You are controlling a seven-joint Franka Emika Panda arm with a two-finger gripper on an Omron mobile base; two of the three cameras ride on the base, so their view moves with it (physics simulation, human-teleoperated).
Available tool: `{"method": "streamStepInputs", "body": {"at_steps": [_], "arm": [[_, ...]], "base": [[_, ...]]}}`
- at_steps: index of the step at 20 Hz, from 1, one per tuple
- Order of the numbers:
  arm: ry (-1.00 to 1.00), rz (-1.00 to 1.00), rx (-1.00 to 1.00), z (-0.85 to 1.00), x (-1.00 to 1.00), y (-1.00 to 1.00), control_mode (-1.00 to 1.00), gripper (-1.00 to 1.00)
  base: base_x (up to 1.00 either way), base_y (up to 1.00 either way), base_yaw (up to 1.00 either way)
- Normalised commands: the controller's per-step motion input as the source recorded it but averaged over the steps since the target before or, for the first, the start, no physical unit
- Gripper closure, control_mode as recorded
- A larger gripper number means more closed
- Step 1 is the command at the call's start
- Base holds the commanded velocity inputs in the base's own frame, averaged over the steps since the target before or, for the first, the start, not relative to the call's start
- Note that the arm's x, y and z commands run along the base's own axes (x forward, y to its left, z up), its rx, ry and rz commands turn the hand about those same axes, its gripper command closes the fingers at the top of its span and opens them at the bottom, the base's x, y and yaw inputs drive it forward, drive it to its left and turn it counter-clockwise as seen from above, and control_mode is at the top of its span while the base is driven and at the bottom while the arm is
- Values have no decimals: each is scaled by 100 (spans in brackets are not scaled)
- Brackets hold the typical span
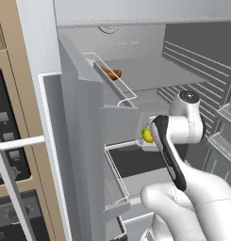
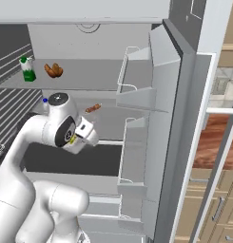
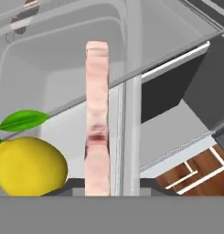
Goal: Place the tupperware on the second highest shelf of the fridge. Make space for the tupperware among the existing items by rearranging them on the shelves if needed. Close the fridge door when finished.
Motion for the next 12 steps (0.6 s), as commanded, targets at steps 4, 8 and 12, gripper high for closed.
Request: {"method": "streamStepInputs", "body": {"at_steps": [4,8,12], "arm": [[-26,-58,19,-25,0,0,-100,100],[-20,-34,21,-1,1,0,-100,100],[-1,-12,21,0,17,0,-100,100]], "base": [[0,0,0],[0,0,0],[0,0,0]]}}
